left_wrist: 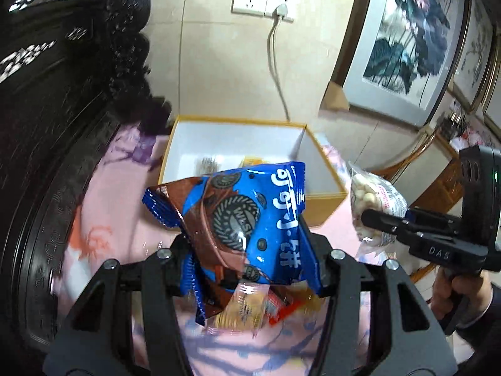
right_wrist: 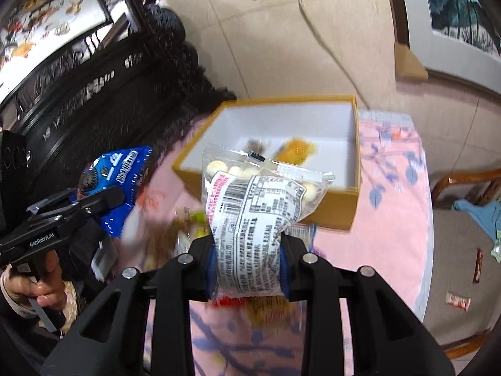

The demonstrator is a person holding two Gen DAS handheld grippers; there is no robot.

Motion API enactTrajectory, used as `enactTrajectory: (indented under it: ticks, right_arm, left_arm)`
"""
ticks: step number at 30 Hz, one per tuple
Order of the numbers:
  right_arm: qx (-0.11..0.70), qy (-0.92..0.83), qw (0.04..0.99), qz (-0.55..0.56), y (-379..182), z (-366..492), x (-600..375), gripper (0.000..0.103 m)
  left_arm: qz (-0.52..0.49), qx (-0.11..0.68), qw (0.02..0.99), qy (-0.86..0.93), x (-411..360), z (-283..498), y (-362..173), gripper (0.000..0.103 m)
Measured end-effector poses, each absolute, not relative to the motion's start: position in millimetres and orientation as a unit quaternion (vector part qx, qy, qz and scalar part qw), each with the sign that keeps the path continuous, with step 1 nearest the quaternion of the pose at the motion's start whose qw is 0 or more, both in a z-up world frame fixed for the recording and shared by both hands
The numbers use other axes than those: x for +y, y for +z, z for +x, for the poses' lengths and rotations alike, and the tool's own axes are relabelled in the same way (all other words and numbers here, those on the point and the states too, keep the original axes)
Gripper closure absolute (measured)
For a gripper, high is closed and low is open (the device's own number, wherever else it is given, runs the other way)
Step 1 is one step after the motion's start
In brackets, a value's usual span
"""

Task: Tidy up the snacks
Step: 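Lift both bags over the yellow box and open both tools to release them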

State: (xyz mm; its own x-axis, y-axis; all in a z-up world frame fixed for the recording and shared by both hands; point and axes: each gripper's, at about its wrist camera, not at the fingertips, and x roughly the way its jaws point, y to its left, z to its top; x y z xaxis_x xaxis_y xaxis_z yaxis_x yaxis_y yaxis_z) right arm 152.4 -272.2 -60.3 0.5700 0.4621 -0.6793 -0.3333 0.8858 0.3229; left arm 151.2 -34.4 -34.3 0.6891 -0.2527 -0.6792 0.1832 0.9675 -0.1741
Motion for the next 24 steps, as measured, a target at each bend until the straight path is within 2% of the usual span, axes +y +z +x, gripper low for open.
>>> enactTrajectory:
  ticks: [8, 15, 17, 18, 19, 20, 21, 22, 24]
  right_arm:
    - [0.368, 0.201, 0.906, 0.058, -28, 225, -256, 0.072]
    - [0.368, 0.187, 0.910, 0.050, -30, 278, -254, 0.072]
    - [0.369, 0.185, 0.909, 0.047, -34, 288, -253, 0.069]
    - [0.368, 0.184, 0.910, 0.044, -36, 292, -253, 0.068]
    - [0.369, 0.177, 0.912, 0.037, -38, 296, -251, 0.056]
    - [0.368, 0.163, 0.915, 0.032, -38, 299, -250, 0.035]
    - [0.359, 0.149, 0.921, 0.031, -36, 298, -250, 0.030]
    - [0.354, 0.146, 0.923, 0.031, -35, 298, -251, 0.025]
    - [0.353, 0.151, 0.923, 0.034, -34, 298, -251, 0.025]
  left_arm:
    - [-0.041, 0.348, 0.930, -0.111, -47, 252, -9, 0.048]
    - [-0.030, 0.356, 0.928, -0.105, -59, 314, -18, 0.048]
    - [-0.026, 0.364, 0.926, -0.096, -61, 327, -24, 0.046]
    - [-0.022, 0.369, 0.925, -0.088, -62, 332, -27, 0.040]
    - [-0.017, 0.373, 0.924, -0.076, -63, 337, -30, 0.022]
    - [-0.008, 0.374, 0.926, -0.055, -63, 340, -31, 0.013]
    - [-0.002, 0.368, 0.929, -0.038, -63, 341, -31, 0.005]
    - [0.001, 0.361, 0.932, -0.028, -63, 341, -30, 0.005]
    - [0.002, 0.361, 0.932, -0.031, -62, 342, -30, 0.005]
